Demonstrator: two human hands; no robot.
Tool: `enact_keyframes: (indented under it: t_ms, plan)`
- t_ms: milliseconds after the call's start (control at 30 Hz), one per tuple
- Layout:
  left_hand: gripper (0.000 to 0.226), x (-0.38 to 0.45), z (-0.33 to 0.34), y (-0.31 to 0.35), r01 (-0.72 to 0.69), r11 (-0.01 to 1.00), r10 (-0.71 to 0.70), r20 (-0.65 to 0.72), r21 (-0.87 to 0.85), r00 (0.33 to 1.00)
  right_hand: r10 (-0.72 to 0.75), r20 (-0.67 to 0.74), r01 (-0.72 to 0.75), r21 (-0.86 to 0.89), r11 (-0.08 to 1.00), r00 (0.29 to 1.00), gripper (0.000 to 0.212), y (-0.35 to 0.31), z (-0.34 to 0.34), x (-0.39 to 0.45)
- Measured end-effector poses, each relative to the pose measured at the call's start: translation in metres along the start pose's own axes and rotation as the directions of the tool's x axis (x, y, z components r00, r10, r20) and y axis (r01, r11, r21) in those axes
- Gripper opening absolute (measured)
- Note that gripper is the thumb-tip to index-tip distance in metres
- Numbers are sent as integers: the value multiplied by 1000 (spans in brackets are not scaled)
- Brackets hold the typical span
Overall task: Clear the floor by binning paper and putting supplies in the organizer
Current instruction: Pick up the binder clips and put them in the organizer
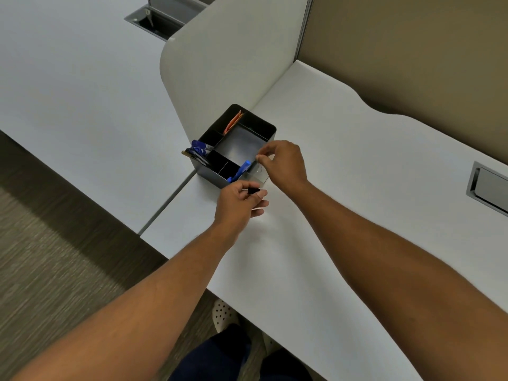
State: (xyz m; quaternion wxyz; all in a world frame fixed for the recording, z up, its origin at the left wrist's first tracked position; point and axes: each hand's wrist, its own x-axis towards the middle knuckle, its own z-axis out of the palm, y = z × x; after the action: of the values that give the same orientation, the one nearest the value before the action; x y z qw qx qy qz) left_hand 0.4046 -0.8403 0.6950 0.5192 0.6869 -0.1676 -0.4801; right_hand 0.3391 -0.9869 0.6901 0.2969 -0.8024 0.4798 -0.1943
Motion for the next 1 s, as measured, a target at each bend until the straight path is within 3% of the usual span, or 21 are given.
enact_keyframes:
  t_ms: [200, 367, 400, 533, 600, 767, 900, 1000]
  plan:
    - [24, 0, -3, 2, -13, 1000, 13, -5, 15, 1000, -25, 82, 32, -86, 996, 996, 15, 13, -1, 9]
    - [29, -2, 0, 3, 6, 999, -9, -47, -54, 999, 86, -92, -68, 178, 982, 992, 10, 11, -25, -6]
    - [33, -2, 1, 3, 3, 998, -6, -53, -62, 999, 98, -75, -79, 226, 971, 992, 11, 11, -30, -15]
    - [34, -2, 5, 1, -38, 998, 33, -73, -60, 997, 67, 292, -184, 393, 901, 954, 20, 13, -40, -55]
    - [32, -2, 9, 1, -45, 998, 40, -82, -52, 996, 38, 363, -196, 409, 891, 931, 21, 16, -41, -64]
    - [53, -2, 18, 0, -23, 998, 18, -74, -60, 997, 76, 230, -167, 405, 899, 970, 12, 19, -40, -46]
    - [56, -3, 18, -4, 3, 1000, -6, -88, -31, 996, 104, -17, -98, 227, 969, 994, 15, 15, -28, -15]
    - [51, -1, 15, -4, 24, 1000, -24, -92, -11, 995, 52, -57, -47, 94, 994, 997, 18, 13, -16, 1]
